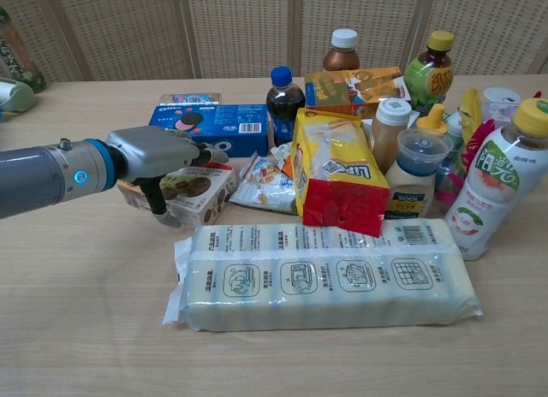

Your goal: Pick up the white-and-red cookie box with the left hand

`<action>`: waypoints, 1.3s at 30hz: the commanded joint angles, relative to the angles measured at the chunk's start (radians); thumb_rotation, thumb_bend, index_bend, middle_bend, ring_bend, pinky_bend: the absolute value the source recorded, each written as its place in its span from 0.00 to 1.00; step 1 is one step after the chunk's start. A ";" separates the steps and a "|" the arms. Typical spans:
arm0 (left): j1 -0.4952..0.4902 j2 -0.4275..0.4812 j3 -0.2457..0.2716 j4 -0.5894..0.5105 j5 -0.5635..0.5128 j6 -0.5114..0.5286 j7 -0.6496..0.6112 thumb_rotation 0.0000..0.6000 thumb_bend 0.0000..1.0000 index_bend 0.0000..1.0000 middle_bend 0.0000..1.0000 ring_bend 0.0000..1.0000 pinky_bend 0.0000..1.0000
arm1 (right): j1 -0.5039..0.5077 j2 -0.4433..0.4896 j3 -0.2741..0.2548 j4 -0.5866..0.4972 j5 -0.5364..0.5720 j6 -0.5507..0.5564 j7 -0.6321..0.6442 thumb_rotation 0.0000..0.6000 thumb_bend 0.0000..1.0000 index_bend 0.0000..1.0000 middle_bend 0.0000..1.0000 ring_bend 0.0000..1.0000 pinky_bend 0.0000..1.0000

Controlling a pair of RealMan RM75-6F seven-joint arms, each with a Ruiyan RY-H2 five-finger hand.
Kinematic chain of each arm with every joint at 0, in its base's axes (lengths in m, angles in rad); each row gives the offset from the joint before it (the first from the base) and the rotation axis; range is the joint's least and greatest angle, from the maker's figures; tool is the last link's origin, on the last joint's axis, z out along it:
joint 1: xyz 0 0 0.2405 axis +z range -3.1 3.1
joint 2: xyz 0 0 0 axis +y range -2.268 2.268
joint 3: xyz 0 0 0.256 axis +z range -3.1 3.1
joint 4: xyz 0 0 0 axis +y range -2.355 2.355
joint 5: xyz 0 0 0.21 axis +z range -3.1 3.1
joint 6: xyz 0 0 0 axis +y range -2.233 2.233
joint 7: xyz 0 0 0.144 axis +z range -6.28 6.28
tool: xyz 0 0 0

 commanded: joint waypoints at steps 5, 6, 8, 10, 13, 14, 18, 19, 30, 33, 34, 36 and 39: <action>0.017 -0.005 -0.041 -0.016 -0.020 0.030 -0.105 1.00 0.20 0.39 0.55 0.74 0.50 | 0.002 -0.006 0.002 0.002 0.000 -0.004 0.000 0.57 0.15 0.00 0.00 0.00 0.00; 0.021 0.001 -0.047 -0.024 -0.024 0.033 -0.122 1.00 0.20 0.41 0.57 0.75 0.51 | 0.004 -0.008 0.002 0.004 0.000 -0.006 0.000 0.57 0.15 0.00 0.00 0.00 0.00; 0.026 0.014 -0.054 -0.041 -0.030 0.034 -0.145 1.00 0.19 0.43 0.60 0.76 0.53 | 0.007 -0.010 0.003 0.007 0.001 -0.011 0.000 0.58 0.15 0.00 0.00 0.00 0.00; 0.032 0.034 -0.062 -0.065 -0.034 0.041 -0.168 1.00 0.19 0.44 0.60 0.76 0.54 | 0.011 -0.014 0.004 0.010 0.002 -0.017 0.002 0.58 0.15 0.00 0.00 0.00 0.00; 0.045 0.077 -0.080 -0.120 -0.033 0.067 -0.201 1.00 0.18 0.43 0.60 0.76 0.54 | 0.017 -0.020 0.006 0.016 0.001 -0.027 0.006 0.57 0.15 0.00 0.00 0.00 0.00; 0.050 0.094 -0.086 -0.143 -0.031 0.078 -0.212 1.00 0.17 0.43 0.60 0.76 0.54 | 0.020 -0.022 0.006 0.019 0.000 -0.030 0.007 0.57 0.15 0.00 0.00 0.00 0.00; 0.079 0.193 -0.121 -0.285 -0.022 0.132 -0.268 1.00 0.17 0.43 0.60 0.76 0.54 | 0.032 -0.035 0.006 0.035 -0.007 -0.046 0.021 0.57 0.15 0.00 0.00 0.00 0.00; 0.086 0.216 -0.131 -0.318 -0.022 0.144 -0.280 1.00 0.17 0.44 0.60 0.76 0.54 | 0.034 -0.038 0.006 0.039 -0.009 -0.049 0.025 0.57 0.15 0.00 0.00 0.00 0.00; 0.163 0.475 -0.277 -0.661 -0.060 0.223 -0.508 1.00 0.15 0.44 0.59 0.76 0.53 | 0.057 -0.066 -0.004 0.091 -0.046 -0.070 0.076 0.57 0.15 0.00 0.00 0.00 0.00; 0.178 0.514 -0.300 -0.703 -0.051 0.242 -0.556 1.00 0.15 0.44 0.59 0.76 0.52 | 0.062 -0.071 -0.007 0.095 -0.057 -0.070 0.078 0.57 0.15 0.00 0.00 0.00 0.00; 0.181 0.521 -0.305 -0.710 -0.049 0.246 -0.570 1.00 0.15 0.44 0.59 0.76 0.52 | 0.062 -0.072 -0.007 0.094 -0.059 -0.069 0.077 0.57 0.15 0.00 0.00 0.00 0.00; 0.188 0.531 -0.315 -0.722 -0.044 0.253 -0.608 1.00 0.15 0.44 0.59 0.75 0.52 | 0.064 -0.072 -0.008 0.092 -0.062 -0.069 0.073 0.57 0.15 0.00 0.00 0.00 0.00; 0.191 0.535 -0.322 -0.724 -0.041 0.248 -0.662 1.00 0.15 0.44 0.58 0.75 0.51 | 0.063 -0.070 -0.009 0.086 -0.062 -0.066 0.067 0.57 0.15 0.00 0.00 0.00 0.00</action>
